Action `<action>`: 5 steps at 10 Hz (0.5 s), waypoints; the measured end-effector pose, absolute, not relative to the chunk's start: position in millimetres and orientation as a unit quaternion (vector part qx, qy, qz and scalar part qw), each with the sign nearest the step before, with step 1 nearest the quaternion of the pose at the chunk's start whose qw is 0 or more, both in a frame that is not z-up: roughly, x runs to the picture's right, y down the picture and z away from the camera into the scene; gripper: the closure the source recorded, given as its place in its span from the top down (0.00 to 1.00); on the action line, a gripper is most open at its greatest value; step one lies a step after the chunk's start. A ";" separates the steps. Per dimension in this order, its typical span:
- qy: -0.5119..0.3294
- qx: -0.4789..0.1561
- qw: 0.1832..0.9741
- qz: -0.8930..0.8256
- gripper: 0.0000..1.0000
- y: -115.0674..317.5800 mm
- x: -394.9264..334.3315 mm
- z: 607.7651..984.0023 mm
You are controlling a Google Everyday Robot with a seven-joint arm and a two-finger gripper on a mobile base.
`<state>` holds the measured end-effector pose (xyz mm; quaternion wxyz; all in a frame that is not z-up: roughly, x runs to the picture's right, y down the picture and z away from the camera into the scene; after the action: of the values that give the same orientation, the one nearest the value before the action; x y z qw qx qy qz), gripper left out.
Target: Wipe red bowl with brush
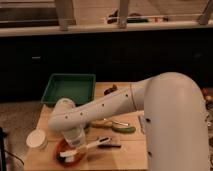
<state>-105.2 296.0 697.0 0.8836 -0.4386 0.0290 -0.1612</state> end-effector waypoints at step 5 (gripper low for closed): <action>0.032 -0.434 0.889 -0.142 0.00 263.5 -106.3 720.2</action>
<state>-106.3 263.5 720.2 0.8890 -0.4342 0.0316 -0.1422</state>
